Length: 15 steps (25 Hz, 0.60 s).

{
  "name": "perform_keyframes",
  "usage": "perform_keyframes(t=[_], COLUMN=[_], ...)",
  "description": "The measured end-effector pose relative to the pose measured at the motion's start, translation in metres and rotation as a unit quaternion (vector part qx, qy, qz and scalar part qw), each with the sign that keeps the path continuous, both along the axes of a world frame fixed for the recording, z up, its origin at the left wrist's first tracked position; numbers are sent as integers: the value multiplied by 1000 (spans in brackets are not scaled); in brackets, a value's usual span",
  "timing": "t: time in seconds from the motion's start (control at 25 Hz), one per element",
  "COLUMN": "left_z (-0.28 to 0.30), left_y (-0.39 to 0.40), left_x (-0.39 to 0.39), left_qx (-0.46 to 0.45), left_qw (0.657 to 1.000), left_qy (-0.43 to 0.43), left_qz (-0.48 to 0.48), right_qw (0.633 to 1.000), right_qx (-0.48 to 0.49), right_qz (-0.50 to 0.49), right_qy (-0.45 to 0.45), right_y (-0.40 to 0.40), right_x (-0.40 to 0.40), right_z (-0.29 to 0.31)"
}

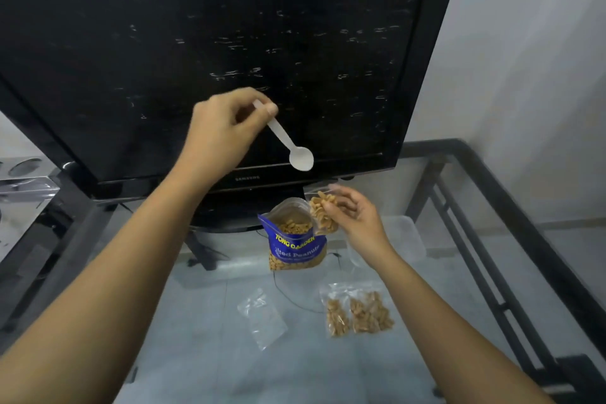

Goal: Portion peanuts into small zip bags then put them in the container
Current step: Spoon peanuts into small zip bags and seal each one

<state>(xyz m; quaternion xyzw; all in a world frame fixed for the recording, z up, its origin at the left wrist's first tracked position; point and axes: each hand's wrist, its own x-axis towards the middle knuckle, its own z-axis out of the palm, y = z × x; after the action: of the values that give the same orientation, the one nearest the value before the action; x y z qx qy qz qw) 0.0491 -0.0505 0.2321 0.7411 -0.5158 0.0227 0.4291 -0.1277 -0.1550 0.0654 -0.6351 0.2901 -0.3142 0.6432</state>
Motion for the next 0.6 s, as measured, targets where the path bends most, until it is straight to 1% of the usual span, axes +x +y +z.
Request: perform_keyframes(t=[0.08,0.12,0.16,0.24,0.32,0.36,0.44,0.52,0.56,0.6], left_z=[-28,-48,-74,-125,-160,-172,-188,-208,-224,-244], left_y=[-2,-3,-5,-8,-9,-8,-2,16,28,43], left_x=[16,20,20,14,6,5,6,7,7,5], left_qx=[-12,9,47,124,165,173,161,125,129,165], left_qw=[993,988,985,979,969,965,960,949,940,932], left_qy=[93,127,142,139,157,161,152,177,193,197], left_qz=[69,86,91,85,96,113,168,231,249,254], right_qw=[1000,999,999,998,995,994,990,985,981,976], right_qx=[20,25,31,42,57,67,71,31,6,-11], right_qz=[-13,-20,-25,-32,-31,-33,-49,-47,-38,-28], right_qy=[5,8,16,38,70,85,111,161,190,216], right_y=[4,7,12,25,39,47,57,63,65,68], right_x=[-6,-9,-13,-21,-28,-31,-35,-34,-33,-33], right_z=[-11,-18,-27,-46,-64,-74,-89,-104,-110,-116])
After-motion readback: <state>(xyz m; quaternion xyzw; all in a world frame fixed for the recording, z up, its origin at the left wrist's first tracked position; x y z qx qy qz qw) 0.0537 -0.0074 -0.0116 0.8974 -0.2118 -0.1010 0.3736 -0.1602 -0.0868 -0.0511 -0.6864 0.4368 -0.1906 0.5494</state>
